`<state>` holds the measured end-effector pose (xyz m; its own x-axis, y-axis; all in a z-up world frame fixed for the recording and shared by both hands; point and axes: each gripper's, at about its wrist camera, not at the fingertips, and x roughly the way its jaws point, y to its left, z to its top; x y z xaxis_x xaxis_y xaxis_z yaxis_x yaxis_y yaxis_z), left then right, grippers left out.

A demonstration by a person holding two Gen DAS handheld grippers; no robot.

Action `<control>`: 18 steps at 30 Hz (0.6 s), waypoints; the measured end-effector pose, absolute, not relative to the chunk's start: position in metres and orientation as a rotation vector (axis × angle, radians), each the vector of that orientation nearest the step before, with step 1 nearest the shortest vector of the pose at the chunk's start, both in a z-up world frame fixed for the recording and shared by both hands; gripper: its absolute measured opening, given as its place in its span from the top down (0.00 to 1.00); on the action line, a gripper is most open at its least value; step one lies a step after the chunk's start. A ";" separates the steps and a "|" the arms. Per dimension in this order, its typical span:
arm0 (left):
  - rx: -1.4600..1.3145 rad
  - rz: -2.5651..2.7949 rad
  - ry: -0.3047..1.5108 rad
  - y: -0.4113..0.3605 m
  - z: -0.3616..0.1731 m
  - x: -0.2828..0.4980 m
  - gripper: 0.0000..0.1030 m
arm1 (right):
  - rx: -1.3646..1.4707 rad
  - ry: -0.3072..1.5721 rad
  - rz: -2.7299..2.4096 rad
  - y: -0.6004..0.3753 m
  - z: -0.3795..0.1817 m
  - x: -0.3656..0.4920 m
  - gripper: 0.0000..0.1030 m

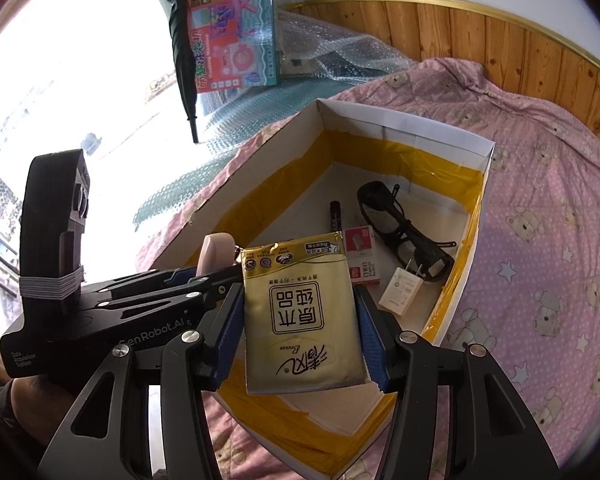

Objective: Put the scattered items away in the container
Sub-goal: 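Open both tools to drop the stapler and tissue pack into the box, then withdraw both open tools from the box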

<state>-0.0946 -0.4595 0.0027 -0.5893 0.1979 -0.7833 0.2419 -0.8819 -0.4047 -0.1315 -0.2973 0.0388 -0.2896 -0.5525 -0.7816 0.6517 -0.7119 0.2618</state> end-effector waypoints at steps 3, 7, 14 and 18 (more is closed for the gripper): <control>1.422 -2.666 0.753 -0.460 0.000 -0.097 0.71 | 1.194 0.130 -2.060 -0.297 0.034 -0.137 0.44; 1.435 -2.653 0.772 -0.462 -0.003 -0.100 0.67 | 1.219 0.124 -2.086 -0.295 0.027 -0.145 0.42; 1.325 -2.681 0.755 -0.474 0.016 -0.098 0.49 | 1.235 0.100 -2.077 -0.290 0.027 -0.146 0.39; 1.317 -2.666 0.757 -0.480 0.018 -0.098 0.49 | 1.228 0.138 -2.095 -0.289 0.032 -0.141 0.39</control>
